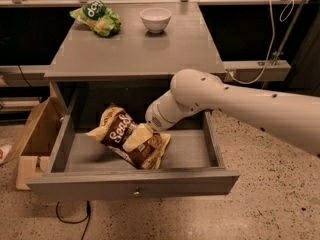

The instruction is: Pick brown chip bag from top drawer and place on counter

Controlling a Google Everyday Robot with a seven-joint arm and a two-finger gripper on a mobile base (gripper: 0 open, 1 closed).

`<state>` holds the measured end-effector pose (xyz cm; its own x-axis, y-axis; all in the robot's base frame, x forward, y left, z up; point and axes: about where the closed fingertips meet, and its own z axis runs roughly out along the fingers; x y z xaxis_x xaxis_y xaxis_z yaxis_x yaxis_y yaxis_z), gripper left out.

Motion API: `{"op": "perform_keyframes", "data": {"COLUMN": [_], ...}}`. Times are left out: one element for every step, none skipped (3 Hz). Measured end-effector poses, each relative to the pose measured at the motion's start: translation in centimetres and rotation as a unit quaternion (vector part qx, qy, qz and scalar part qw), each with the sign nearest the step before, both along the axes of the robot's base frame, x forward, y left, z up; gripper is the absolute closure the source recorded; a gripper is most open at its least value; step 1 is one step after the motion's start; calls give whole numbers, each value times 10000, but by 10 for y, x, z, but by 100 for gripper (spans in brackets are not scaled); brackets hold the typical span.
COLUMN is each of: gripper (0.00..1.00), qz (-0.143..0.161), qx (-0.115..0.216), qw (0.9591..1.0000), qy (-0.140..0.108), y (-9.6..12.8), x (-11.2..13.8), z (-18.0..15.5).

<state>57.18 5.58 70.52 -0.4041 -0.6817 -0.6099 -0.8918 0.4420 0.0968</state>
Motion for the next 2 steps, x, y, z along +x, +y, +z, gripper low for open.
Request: {"op": "perform_keyframes", "data": {"gripper": [0,18], "qz": [-145,-198], "qx": [203,439], "qw": [9997,9988], "qy": [-51,-41], "y": [22,43], "x": [18,27], "z": [-21,-36]}}
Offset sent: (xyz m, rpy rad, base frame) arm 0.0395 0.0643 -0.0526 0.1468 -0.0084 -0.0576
